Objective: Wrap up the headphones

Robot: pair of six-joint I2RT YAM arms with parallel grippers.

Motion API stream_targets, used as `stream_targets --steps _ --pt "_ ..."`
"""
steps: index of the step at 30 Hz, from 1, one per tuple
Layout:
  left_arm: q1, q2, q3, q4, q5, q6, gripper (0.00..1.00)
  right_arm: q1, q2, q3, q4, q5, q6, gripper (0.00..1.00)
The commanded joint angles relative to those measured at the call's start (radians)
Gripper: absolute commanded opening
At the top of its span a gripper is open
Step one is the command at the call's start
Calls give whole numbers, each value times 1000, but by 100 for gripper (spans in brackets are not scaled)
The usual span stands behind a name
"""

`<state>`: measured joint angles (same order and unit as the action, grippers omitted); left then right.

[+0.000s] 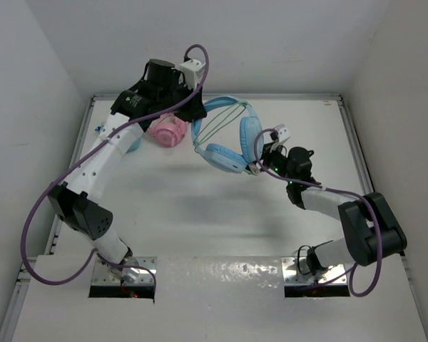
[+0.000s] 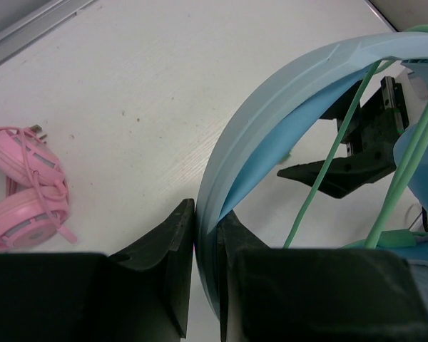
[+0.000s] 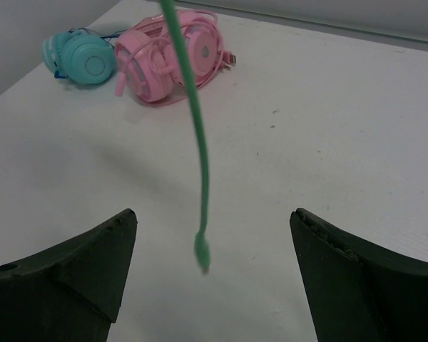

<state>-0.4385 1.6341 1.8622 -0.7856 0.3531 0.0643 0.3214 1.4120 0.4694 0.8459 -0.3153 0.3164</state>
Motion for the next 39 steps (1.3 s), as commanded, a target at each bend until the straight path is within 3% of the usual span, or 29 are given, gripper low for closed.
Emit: stream_targets --steps 1,6,9,12,13,22,23,26,32,35,38,39 --pt "6 -48 58 65 47 -35 0 -1 33 38 100 2 13 84" --pt "6 -54 66 62 55 -41 0 -2 96 60 111 4 36 71" --pt "6 -57 69 57 67 -40 0 -1 116 67 143 -1 56 55" --pt "6 -66 49 60 70 -41 0 -1 130 83 156 1 73 18" --pt "6 -66 46 60 70 -41 0 -1 131 87 154 4 87 0" --pt "6 -46 80 51 127 -55 0 7 142 51 199 10 118 0" --pt "6 -40 87 51 126 -55 0 7 143 43 202 9 118 3" --pt "7 -40 88 52 113 -55 0 7 142 34 191 10 98 43" --pt "6 -43 84 49 126 -55 0 8 166 52 190 48 101 49" --pt "6 -48 84 49 127 -55 0 7 182 63 193 59 104 43" --pt "7 -51 83 48 135 -55 0 7 200 74 188 71 118 7" --pt "7 -49 84 48 136 -55 0 7 202 74 188 71 124 0"
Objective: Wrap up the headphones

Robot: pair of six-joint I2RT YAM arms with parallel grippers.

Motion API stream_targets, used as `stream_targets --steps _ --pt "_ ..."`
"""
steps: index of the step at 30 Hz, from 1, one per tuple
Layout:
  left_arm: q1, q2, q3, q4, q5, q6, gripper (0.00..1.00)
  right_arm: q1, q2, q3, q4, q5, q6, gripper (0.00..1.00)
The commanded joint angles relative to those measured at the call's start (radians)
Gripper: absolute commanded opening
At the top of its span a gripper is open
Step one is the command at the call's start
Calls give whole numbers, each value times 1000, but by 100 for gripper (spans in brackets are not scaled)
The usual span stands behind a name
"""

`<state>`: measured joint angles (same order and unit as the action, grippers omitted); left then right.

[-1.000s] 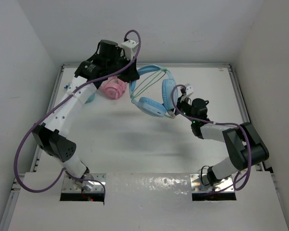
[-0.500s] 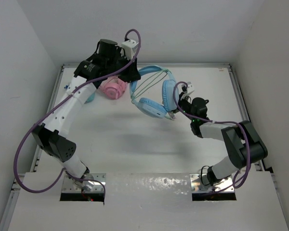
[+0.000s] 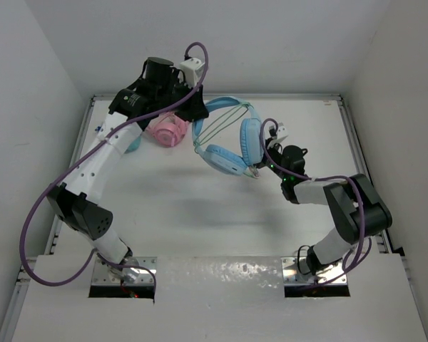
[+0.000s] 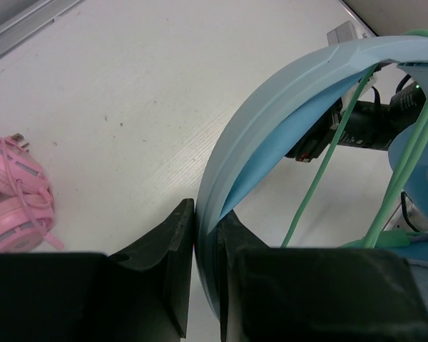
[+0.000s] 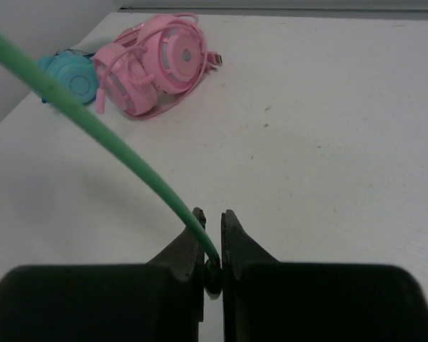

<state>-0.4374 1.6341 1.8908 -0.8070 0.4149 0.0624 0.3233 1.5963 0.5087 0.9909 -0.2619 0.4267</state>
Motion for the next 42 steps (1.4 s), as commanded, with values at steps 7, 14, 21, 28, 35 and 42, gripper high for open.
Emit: stream_targets --steps 7,14,21,28,35,42 --pt "37 -16 50 114 180 -151 0 178 -80 -154 157 184 -9 0" --pt "118 12 -64 225 326 -284 0 362 -361 -418 428 486 -51 0" --pt "138 10 -165 290 387 -358 0 537 -360 -455 477 574 -227 0" --pt "143 6 -185 304 358 -381 0 704 -250 -241 112 613 -479 0" --pt "144 20 -236 341 299 -398 0 850 -23 98 -95 699 -650 0" --pt "157 35 -283 361 237 -378 0 862 -1 217 -246 785 -579 0"
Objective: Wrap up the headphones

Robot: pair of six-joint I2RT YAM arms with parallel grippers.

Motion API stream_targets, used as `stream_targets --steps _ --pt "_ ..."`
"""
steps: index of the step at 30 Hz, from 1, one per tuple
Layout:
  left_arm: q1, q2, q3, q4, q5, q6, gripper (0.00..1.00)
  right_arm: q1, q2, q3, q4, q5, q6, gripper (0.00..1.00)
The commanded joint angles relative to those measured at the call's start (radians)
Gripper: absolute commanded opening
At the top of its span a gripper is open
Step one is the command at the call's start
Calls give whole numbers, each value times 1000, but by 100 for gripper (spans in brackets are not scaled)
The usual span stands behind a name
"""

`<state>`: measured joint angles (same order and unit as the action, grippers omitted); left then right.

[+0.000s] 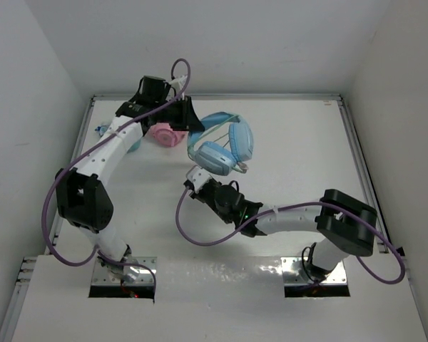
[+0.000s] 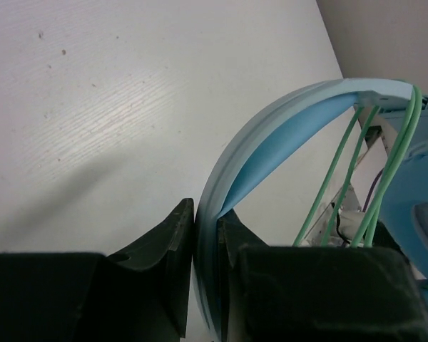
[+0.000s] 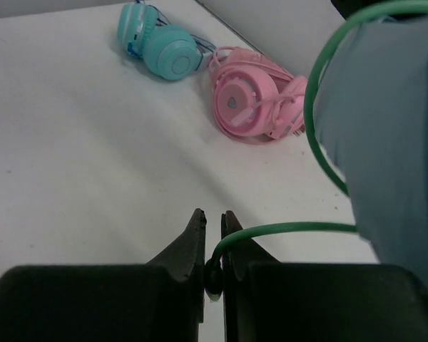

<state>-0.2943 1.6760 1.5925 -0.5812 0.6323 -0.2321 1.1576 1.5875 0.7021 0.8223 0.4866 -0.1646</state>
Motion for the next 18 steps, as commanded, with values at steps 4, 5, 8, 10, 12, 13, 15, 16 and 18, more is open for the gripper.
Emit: stream_targets --steps 4,5,8,10,12,13,15,16,18 --pt "23 5 17 142 -20 -96 0 27 8 -21 -33 116 -3 0" --pt "17 5 15 145 -51 -89 0 28 18 70 -215 59 -3 0" --pt "-26 34 17 146 -160 -70 0 28 149 376 -674 -99 23 0" --pt "-68 82 44 142 -195 -59 0 27 218 480 -805 -178 43 0" --pt "-92 150 120 98 -200 -46 0 27 207 458 -796 -168 69 0" --pt "-98 168 139 98 -204 -44 0 8 195 445 -787 -163 86 0" --pt "-115 217 197 84 -215 -7 0 -56 140 445 -831 -242 134 0" --pt "-124 237 222 69 -233 17 0 -88 122 453 -860 -296 154 0" --pt "-155 280 279 32 -316 89 0 -180 71 483 -914 -459 209 0"
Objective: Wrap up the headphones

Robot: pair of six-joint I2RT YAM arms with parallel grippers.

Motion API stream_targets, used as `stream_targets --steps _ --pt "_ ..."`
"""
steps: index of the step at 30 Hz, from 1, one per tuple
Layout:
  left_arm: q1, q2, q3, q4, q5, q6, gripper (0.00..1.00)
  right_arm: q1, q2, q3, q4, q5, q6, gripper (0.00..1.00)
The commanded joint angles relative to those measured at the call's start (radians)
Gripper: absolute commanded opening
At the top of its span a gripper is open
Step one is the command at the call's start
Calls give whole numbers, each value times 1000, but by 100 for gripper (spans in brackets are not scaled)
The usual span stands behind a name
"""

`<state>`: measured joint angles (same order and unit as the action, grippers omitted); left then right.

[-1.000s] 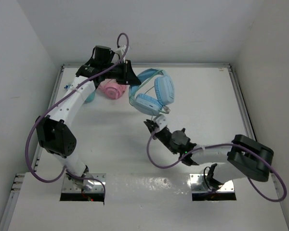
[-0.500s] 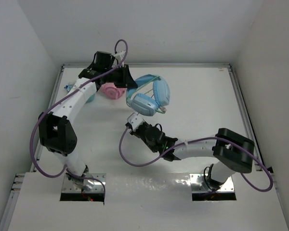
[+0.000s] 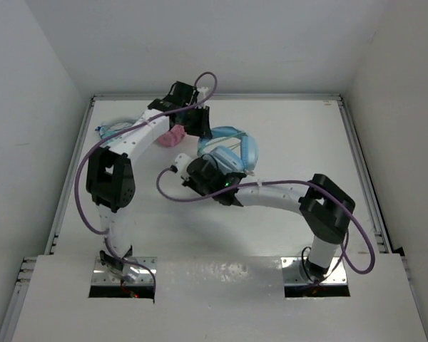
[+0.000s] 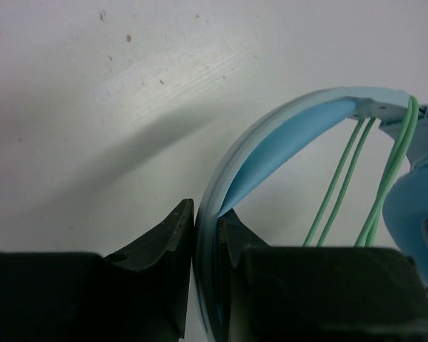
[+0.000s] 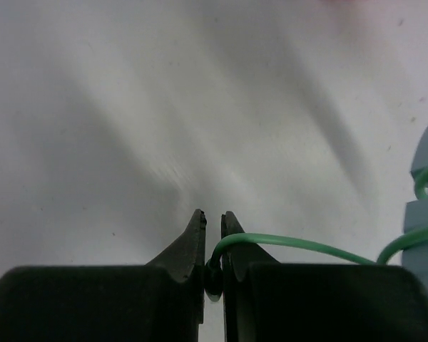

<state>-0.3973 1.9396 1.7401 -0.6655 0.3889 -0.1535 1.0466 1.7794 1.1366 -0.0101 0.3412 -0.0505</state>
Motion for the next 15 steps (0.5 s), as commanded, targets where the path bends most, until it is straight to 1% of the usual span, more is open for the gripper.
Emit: stream_targets --steps 1,2,5,7,10,14,15 --pt "-64 27 137 115 -103 34 0 -98 -133 61 -94 -339 135 0" --pt "-89 45 139 121 -157 72 0 -120 -143 89 -102 -369 155 0" --pt "-138 68 121 141 -234 120 0 -198 -152 133 -142 -370 221 0" --pt "-161 88 104 158 -252 132 0 -265 -121 179 -178 -386 268 0" --pt "-179 139 117 158 -228 121 0 -362 -86 213 -215 -433 339 0" --pt "-183 222 174 158 -144 88 0 -485 -74 200 -220 -494 417 0" --pt "-184 237 185 158 -133 82 0 -541 -77 196 -217 -513 457 0"
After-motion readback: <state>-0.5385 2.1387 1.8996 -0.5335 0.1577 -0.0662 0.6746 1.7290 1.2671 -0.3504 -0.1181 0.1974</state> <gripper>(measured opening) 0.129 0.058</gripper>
